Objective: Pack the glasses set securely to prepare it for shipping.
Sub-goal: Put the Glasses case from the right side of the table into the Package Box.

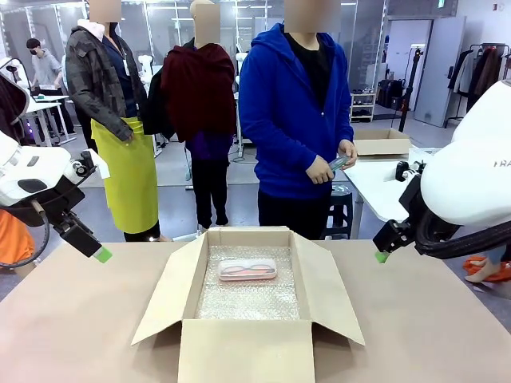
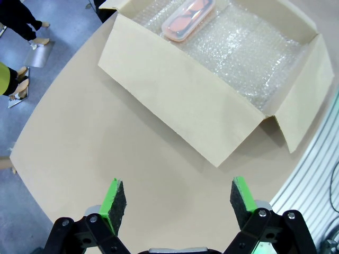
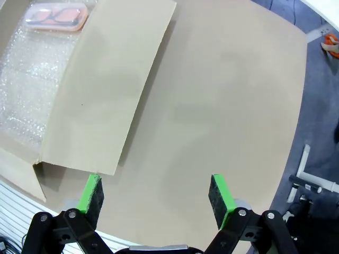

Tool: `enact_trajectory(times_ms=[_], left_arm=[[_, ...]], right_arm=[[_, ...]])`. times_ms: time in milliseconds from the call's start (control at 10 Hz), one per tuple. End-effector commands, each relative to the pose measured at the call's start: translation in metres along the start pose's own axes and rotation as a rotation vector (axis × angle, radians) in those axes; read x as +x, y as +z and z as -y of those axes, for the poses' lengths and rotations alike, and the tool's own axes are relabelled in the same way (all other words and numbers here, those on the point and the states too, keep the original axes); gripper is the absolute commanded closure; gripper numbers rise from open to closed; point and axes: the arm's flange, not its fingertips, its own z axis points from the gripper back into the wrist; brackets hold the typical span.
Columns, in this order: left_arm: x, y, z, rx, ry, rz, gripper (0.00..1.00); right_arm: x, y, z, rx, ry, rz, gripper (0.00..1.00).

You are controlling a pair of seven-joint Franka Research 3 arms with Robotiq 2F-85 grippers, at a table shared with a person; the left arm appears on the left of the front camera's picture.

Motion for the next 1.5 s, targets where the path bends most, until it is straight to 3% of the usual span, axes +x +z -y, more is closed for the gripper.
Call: enact_trajectory(times_ms=[0,1400], left_arm=[[-0.0009,0.0015,-0.0009,0.005,-0.007,-0.001,0.0],[-0.0009,0.0015,-0.0009,0.005,-0.007,-0.001,0.0]], right_arm=[[-0.0024,0.0011,-0.0021,0.007,-0.017,-0.001,0.0],[-0.0024,0.0011,-0.0021,0.007,-0.017,-0.001,0.0]])
